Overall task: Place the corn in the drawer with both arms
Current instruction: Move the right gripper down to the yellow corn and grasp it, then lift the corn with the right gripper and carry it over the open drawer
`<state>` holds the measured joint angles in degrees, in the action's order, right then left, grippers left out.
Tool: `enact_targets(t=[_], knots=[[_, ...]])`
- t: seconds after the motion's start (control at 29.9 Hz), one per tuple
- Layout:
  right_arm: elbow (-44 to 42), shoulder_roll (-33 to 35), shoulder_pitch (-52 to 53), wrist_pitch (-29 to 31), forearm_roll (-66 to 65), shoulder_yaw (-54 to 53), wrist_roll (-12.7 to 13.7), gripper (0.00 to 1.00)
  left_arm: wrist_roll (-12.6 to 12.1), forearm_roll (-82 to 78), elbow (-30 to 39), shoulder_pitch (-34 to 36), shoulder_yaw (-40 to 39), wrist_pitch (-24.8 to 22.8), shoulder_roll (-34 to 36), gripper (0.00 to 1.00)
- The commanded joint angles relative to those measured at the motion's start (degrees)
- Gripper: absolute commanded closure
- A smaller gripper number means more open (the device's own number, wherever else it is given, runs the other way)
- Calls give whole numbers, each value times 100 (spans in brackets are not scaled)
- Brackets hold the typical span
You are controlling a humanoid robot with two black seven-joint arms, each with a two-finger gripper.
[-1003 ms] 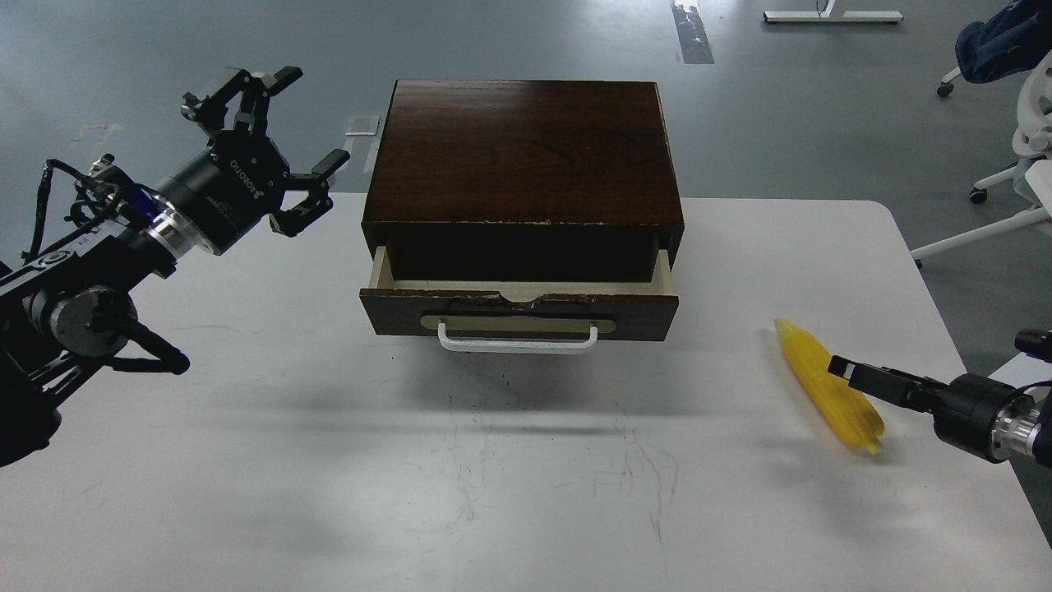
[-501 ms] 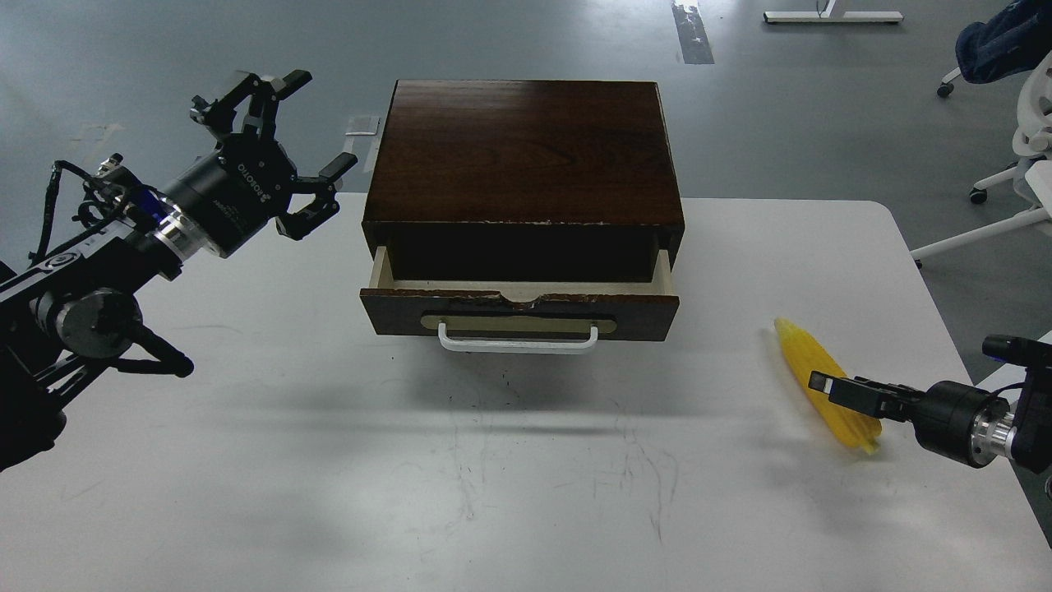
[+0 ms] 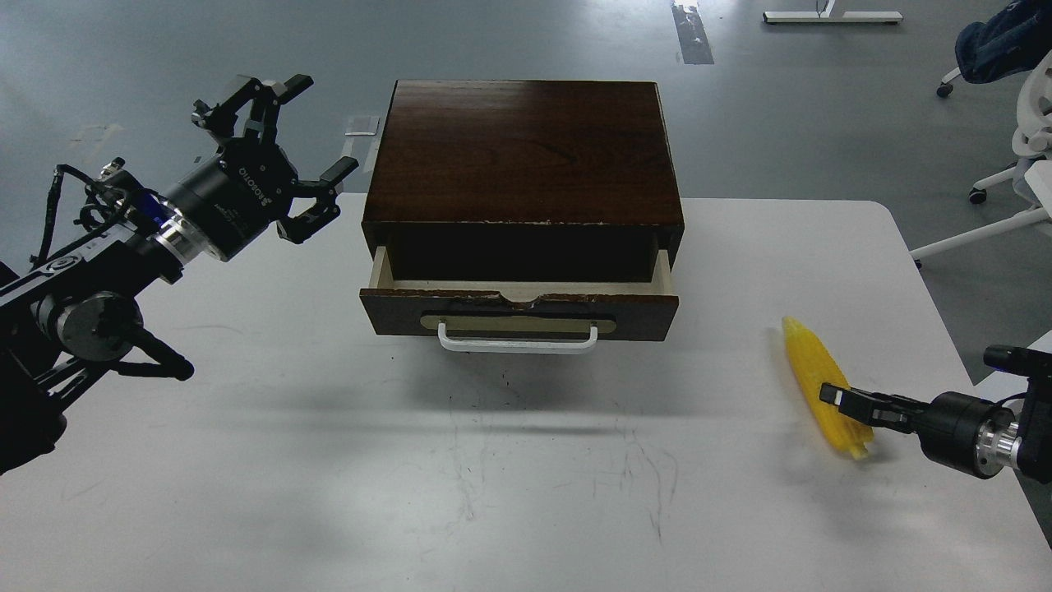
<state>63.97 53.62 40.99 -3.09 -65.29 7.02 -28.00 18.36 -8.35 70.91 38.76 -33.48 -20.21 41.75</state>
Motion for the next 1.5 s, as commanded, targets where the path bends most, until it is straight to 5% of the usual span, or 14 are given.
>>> enact_targets(t=[0.0, 0.23, 0.43, 0.6, 1.0, 1.47], knots=[[430, 253, 250, 10, 33, -7, 0, 94, 1, 0, 2, 0, -1, -1, 9, 2], [1486, 1027, 1164, 63, 78, -8, 0, 93, 1, 0, 19, 0, -71, -1, 9, 2], [1671, 1169, 2474, 783, -1, 10, 0, 93, 1, 9, 19, 0, -80, -53, 26, 2], [1531, 721, 3599, 1416, -37, 133, 0, 93, 1, 0, 19, 0, -80, -62, 35, 2], [977, -1194, 6165, 1399, -430, 2409, 0, 93, 1, 0, 19, 0, -124, -71, 53, 2], [863, -2522, 6623, -51, -2040, 2919, 0, 95, -8, 0, 19, -8, -194, -62, 70, 2]])
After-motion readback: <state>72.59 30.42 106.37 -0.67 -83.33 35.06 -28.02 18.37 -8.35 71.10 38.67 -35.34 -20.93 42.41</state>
